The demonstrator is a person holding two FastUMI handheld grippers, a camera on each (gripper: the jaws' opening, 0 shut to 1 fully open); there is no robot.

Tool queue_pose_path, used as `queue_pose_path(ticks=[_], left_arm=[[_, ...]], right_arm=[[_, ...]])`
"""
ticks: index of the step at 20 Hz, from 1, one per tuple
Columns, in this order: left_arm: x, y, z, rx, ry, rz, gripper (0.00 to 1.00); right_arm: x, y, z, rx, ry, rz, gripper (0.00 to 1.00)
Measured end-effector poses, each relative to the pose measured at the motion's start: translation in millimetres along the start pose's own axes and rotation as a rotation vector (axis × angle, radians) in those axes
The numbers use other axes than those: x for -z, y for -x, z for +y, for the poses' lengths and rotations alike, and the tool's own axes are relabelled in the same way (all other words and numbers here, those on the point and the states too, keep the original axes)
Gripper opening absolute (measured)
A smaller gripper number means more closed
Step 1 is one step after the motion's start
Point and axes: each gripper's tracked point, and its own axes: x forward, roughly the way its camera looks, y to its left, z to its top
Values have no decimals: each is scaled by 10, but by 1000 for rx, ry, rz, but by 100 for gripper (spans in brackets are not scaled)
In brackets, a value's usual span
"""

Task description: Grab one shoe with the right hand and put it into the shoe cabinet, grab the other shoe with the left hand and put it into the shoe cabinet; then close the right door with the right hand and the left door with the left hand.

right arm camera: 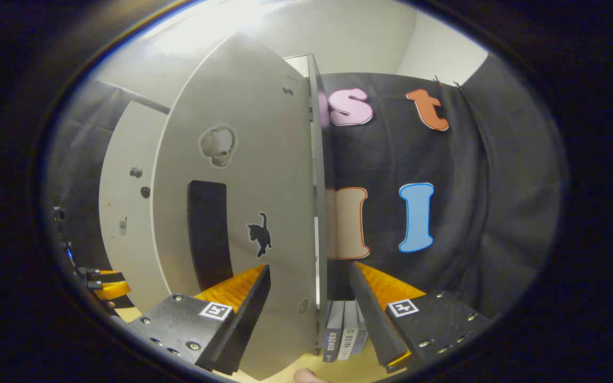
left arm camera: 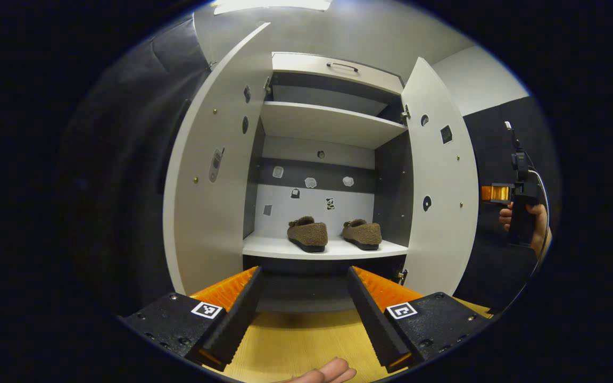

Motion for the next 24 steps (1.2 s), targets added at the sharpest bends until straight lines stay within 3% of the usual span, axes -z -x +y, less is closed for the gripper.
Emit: queue_pose_path(ticks=[4,5,6,8,11,15,18,24], left_arm=[[-103,158,4,2,-32,-14,96],[-150,201,-7,3,-32,-27,96],[-169,226,-2,1,-32,-33,96],[-212,274,5,0,-23,-42,96],[-254,334,41,-9,-12,-41,96],[-321,412,156,-28,-17,-51,96],[-408,493,364,-55,-38,-64,93],[-436,566,818,-88,-34,-50,96]], right_arm=[[-93,12,29,42,-41,-37,91],[-101,13,56,43,-35,-40,86],[-94,4,84,48,-30,-38,91],[-102,-21,187,52,1,-46,91],[-59,-144,445,24,39,-36,87],[-11,-261,842,-31,55,-8,95],[-24,-236,838,-23,73,-28,98],[154,-104,816,-59,-18,5,99]])
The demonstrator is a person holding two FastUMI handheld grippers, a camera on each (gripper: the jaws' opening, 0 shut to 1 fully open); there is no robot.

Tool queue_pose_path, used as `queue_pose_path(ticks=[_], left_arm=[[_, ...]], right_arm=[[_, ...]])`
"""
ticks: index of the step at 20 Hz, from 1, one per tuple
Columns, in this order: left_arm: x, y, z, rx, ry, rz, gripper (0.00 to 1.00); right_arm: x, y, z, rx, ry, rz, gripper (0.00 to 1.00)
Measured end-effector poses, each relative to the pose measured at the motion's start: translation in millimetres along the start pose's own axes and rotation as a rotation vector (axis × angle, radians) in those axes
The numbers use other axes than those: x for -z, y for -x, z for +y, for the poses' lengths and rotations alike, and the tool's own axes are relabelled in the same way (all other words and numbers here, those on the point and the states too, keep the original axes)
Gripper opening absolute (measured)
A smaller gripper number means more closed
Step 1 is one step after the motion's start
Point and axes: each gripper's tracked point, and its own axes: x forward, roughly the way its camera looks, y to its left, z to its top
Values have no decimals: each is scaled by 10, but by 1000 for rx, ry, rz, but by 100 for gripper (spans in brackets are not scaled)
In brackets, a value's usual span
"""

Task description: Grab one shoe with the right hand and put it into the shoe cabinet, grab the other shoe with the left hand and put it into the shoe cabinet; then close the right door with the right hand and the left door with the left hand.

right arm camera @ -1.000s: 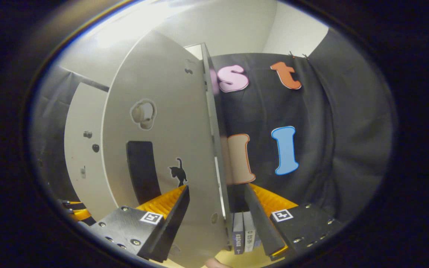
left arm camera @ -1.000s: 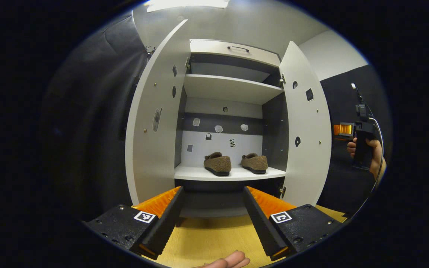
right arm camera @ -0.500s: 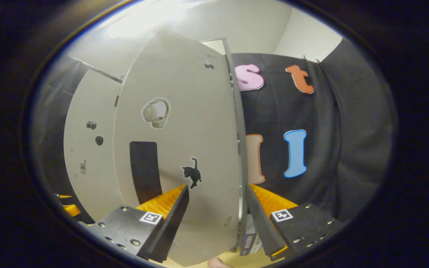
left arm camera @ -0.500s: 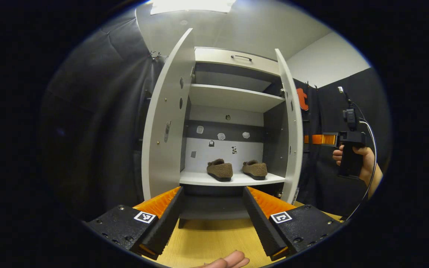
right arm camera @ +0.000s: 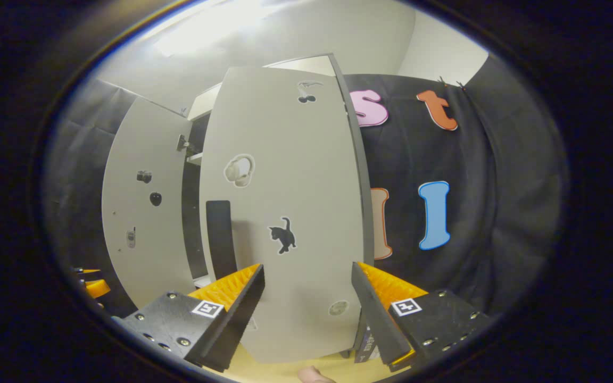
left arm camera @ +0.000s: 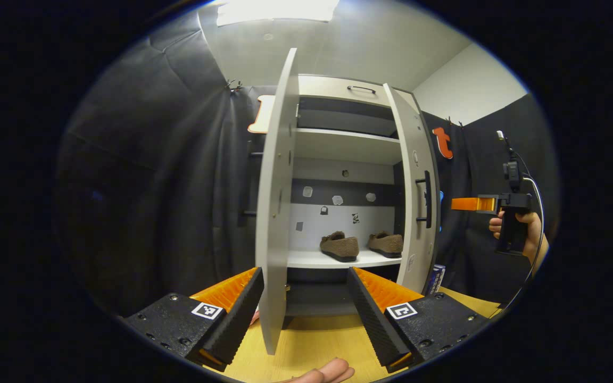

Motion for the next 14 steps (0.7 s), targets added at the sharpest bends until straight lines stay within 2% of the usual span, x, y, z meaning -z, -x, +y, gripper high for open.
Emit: queue_pose_path(ticks=[1,2,4,5,6,8,9,11,12,13,14], left_arm=[[-8,7,91,-7,6,5,93],[-29,25,182,-9,8,4,96],[-61,22,365,-10,8,2,96],[-67,31,467,-15,10,4,93],[-73,35,595,-27,13,8,96],[-90,-2,893,-73,17,11,93],[-111,-44,1027,-98,19,10,96],[-129,-148,1152,-80,32,13,96],[-135,-226,1227,-75,41,17,93],[-140,-285,1334,-80,50,21,96],[-131,-361,1427,-83,60,32,93]], right_arm=[[59,20,15,-13,-23,19,98],[110,38,-1,-11,-34,35,99],[145,89,-41,-10,-22,45,99],[166,134,-49,-9,-3,43,97],[178,176,-57,-10,18,40,97],[178,266,-28,-14,31,26,99],[192,321,-25,-4,37,21,99],[179,458,7,19,66,-6,97],[197,540,58,20,80,-15,99],[223,612,130,14,86,-28,98],[266,683,171,22,81,-28,99]])
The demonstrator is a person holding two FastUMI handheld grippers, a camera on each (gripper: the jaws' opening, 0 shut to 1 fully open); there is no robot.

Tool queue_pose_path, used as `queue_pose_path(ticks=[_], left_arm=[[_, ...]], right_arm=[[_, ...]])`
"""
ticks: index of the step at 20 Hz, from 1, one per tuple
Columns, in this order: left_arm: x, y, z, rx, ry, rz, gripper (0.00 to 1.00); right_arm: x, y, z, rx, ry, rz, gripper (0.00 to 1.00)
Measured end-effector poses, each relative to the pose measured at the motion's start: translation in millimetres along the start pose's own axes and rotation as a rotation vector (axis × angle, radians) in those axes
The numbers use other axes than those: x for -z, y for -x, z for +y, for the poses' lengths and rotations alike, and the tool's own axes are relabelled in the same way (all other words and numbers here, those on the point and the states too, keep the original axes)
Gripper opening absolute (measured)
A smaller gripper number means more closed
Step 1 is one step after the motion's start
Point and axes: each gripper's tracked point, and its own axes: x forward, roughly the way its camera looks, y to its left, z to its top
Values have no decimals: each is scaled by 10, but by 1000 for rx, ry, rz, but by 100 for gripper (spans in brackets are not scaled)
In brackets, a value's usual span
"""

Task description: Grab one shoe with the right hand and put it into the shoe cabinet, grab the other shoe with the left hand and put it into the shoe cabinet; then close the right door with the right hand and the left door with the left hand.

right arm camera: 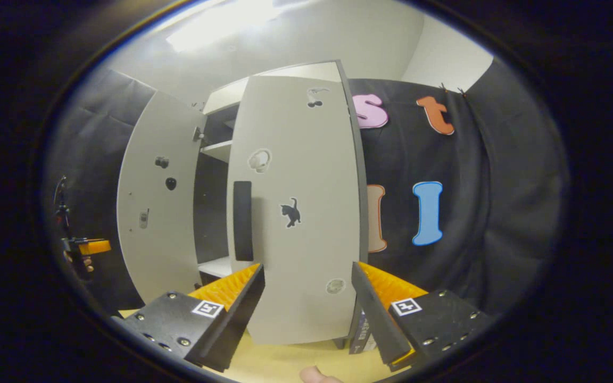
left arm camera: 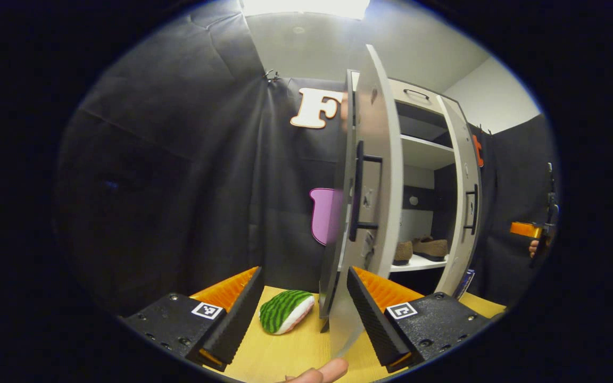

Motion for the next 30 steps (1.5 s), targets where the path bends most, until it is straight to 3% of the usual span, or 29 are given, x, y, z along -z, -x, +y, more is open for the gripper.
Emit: queue_pose_path(ticks=[3,6,7,11,15,16,18,21,22,26,30], left_arm=[[-84,-243,160,-8,10,10,96],[-240,-479,257,-32,-19,0,99],[-302,-560,276,-36,-32,-1,96],[-491,-839,405,-67,-9,18,93],[-721,-1010,382,-66,4,-10,96],[-761,-1030,353,-69,-26,-12,93],[-783,-1014,257,-69,-73,-5,96],[-733,-1041,-35,-34,-55,32,94],[-741,-1059,-65,-40,-58,46,85],[-689,-1047,-475,23,-24,73,90],[-646,-1016,-858,56,-61,90,90]], right_arm=[[186,223,37,70,-2,37,98],[170,316,236,37,53,13,99],[187,375,275,30,67,9,99],[192,657,317,89,-15,-18,99],[182,859,317,87,-87,-16,98],[198,894,273,91,-94,-10,98],[237,976,160,103,-106,-5,99],[317,1084,33,106,-119,2,98],[333,1113,3,106,-130,2,98],[381,1176,-66,95,-139,13,98],[437,1267,-70,79,-130,17,98]])
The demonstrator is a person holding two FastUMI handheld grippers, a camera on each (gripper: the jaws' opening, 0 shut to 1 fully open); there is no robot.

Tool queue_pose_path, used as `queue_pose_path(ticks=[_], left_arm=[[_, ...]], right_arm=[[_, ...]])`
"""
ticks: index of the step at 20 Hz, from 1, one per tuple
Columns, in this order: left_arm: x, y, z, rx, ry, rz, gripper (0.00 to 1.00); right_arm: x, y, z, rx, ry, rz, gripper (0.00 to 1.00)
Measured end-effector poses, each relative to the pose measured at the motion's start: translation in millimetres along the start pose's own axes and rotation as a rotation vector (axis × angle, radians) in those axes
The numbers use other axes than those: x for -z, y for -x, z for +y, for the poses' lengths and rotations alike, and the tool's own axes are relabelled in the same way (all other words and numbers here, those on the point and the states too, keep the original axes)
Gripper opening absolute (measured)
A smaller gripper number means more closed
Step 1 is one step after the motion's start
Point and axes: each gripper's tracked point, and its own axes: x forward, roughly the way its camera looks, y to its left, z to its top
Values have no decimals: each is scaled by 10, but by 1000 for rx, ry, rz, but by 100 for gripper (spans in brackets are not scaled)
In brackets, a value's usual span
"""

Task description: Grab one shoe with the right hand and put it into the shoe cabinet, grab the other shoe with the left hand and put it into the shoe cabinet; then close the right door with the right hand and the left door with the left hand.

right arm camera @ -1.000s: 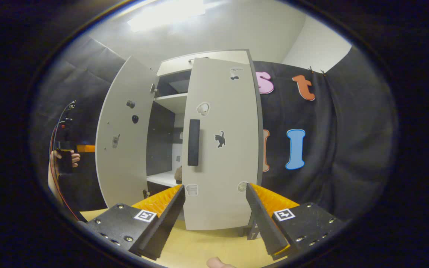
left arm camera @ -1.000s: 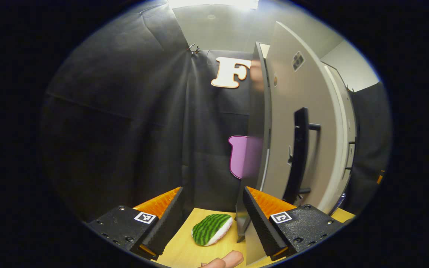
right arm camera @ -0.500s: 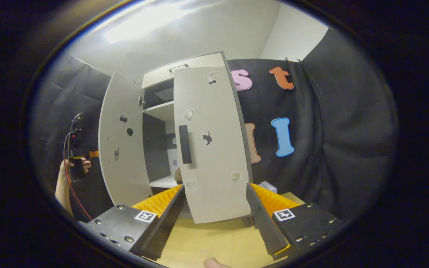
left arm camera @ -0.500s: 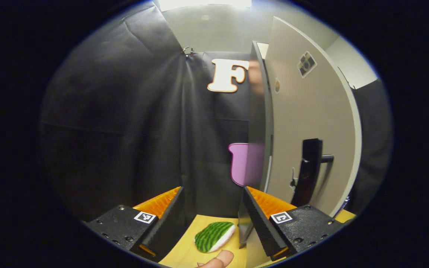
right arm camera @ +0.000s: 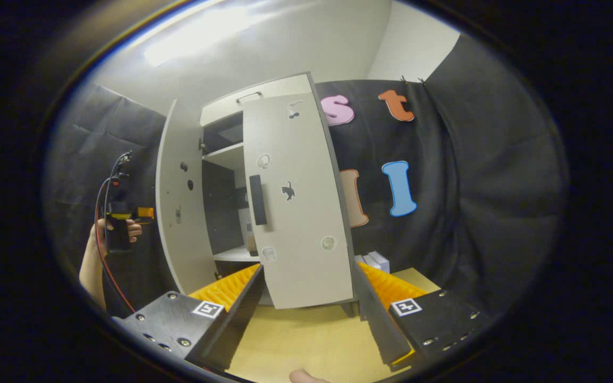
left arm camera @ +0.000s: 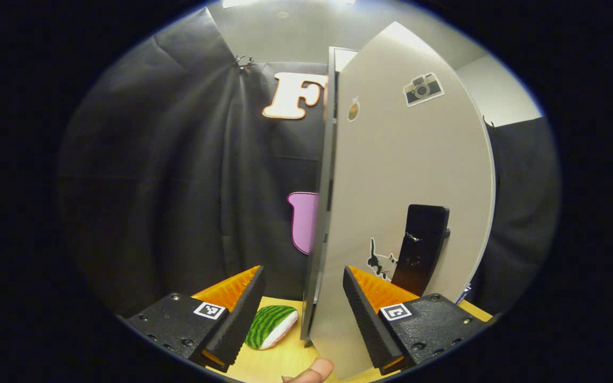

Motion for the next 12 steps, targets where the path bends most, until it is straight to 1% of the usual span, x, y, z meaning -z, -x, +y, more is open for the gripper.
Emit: queue_pose_path(ticks=[2,4,6,7,8,9,11,12], left_arm=[[-49,-45,-138,-2,-40,-25,90],[-19,-73,-265,-2,-74,-22,90],[8,-106,-388,13,-72,-9,90],[6,-138,-467,28,-64,-5,85],[31,-186,-573,44,-56,2,90],[87,-230,-679,63,-44,19,85],[171,-241,-800,100,-17,57,87],[199,-299,-887,108,-19,60,93]], right_arm=[[14,26,-22,1,11,3,98],[6,30,-30,4,20,6,98],[8,39,-2,-7,28,10,98],[0,37,5,-10,32,9,98],[-1,31,7,-8,37,8,98],[12,37,-1,-2,41,11,98],[40,29,17,-6,41,21,98],[48,17,16,-8,41,25,98]])
